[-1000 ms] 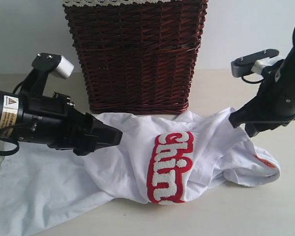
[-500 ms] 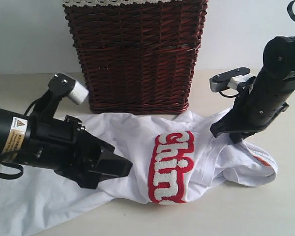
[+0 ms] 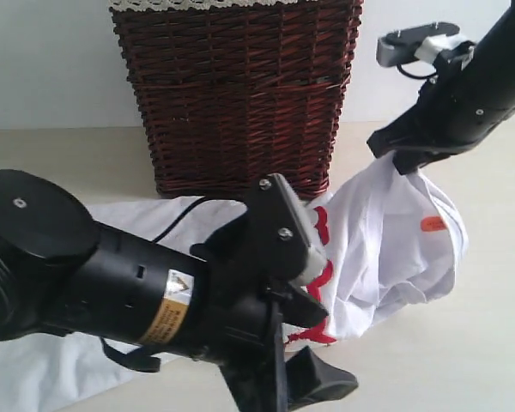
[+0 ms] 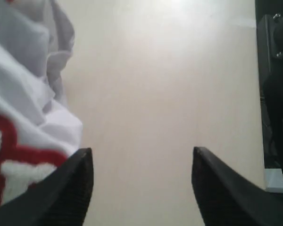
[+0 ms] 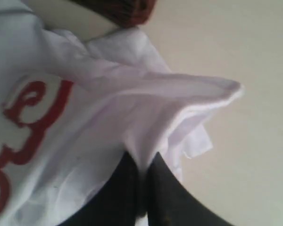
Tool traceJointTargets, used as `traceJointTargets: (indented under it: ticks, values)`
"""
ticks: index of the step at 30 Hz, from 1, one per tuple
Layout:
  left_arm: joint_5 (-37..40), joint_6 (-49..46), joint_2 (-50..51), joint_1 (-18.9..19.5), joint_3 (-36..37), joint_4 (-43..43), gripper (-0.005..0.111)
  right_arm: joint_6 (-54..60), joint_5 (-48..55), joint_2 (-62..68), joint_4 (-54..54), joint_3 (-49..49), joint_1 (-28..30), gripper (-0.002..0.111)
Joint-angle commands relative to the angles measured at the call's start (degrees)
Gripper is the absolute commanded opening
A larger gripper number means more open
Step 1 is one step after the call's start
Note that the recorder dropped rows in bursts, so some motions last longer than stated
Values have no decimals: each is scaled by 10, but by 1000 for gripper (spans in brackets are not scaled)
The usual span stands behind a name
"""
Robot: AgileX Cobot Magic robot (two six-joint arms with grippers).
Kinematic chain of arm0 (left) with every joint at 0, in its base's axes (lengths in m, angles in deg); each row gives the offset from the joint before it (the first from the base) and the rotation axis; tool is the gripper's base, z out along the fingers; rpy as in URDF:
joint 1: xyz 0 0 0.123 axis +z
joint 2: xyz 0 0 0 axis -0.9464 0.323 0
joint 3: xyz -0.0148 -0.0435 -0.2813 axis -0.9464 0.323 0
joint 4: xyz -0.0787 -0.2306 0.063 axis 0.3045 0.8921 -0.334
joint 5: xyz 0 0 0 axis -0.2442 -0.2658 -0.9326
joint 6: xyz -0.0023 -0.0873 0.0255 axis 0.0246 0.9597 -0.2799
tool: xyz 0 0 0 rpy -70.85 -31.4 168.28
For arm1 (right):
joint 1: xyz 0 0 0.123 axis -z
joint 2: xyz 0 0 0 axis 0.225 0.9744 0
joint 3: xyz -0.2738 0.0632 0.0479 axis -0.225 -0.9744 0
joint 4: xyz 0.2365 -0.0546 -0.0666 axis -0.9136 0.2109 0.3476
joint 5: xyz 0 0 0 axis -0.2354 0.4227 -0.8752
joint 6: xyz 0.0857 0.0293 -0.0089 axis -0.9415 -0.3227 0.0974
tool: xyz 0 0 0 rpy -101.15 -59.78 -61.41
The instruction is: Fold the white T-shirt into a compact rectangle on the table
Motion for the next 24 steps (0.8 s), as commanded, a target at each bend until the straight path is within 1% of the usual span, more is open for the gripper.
traceJointTargets:
  ticks: [1, 5, 7, 15, 16, 17, 20, 21, 22, 24]
  values:
    - [67, -18, 28, -50, -28, 3, 59, 92, 44, -46, -135, 31, 2, 0]
    - [75, -36, 75, -77, -39, 3, 59, 91, 48, -77, -155, 37, 2, 0]
    - [102, -46, 95, -87, -47, 3, 59, 90, 45, -90, -155, 37, 2, 0]
    - [328, -42, 138, -113, -115, 3, 59, 92, 45, -122, -189, 37, 2, 0]
    - [330, -48, 141, -113, -122, 3, 59, 92, 45, -124, -189, 37, 2, 0]
    - [312, -49, 147, -113, -129, 3, 59, 92, 45, -125, -189, 37, 2, 0]
    - [218, -51, 170, -113, -146, 3, 59, 92, 45, -125, -189, 37, 2, 0]
    - [205, -50, 179, -116, -150, 3, 58, 92, 45, -125, -189, 37, 2, 0]
    - [212, -46, 183, -120, -151, 3, 56, 92, 45, -125, -189, 37, 2, 0]
    - [261, -41, 188, -121, -151, 3, 46, 92, 46, -125, -189, 37, 2, 0]
